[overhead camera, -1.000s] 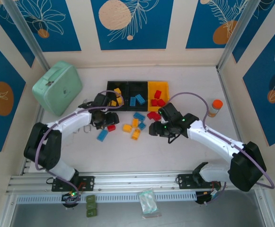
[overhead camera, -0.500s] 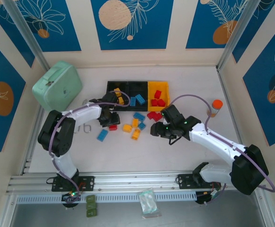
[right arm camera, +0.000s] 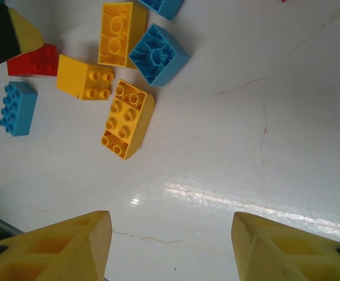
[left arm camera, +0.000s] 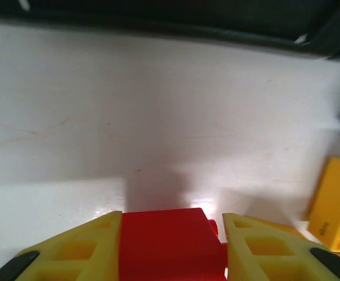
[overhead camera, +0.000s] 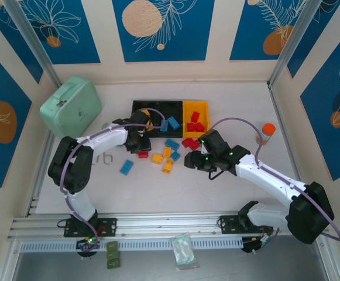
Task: Sort the legos into containers by color
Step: Pick up the lego from the center of the table, then place the lego on the lego.
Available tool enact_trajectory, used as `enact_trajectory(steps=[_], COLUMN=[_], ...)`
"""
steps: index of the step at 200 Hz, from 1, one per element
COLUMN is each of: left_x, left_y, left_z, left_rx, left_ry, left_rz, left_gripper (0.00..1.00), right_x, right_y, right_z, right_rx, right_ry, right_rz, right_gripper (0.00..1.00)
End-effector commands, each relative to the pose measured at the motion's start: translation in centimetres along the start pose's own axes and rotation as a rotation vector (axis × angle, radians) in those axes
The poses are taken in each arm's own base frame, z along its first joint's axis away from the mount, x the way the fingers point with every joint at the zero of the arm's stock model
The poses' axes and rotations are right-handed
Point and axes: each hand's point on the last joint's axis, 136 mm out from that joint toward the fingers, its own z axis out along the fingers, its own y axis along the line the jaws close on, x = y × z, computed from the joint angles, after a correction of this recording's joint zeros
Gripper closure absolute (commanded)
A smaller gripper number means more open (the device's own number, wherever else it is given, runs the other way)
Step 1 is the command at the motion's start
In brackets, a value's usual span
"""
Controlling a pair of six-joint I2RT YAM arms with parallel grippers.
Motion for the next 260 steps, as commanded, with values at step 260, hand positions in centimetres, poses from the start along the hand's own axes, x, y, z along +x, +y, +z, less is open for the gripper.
enact_trajectory(steps=[260], left_x=[-12.8], left_y=[-23.5], left_z=[-0.1], left_rx=[0.28], left_ry=[-0.216], left_rz=[0.231], left_gripper=[0.62], right_x=[2.9], right_y=[-9.0], right_z=[-4.6], right_rx=[0.032], right_ry=[-0.158], right_rz=[0.314], right_gripper=[0.43])
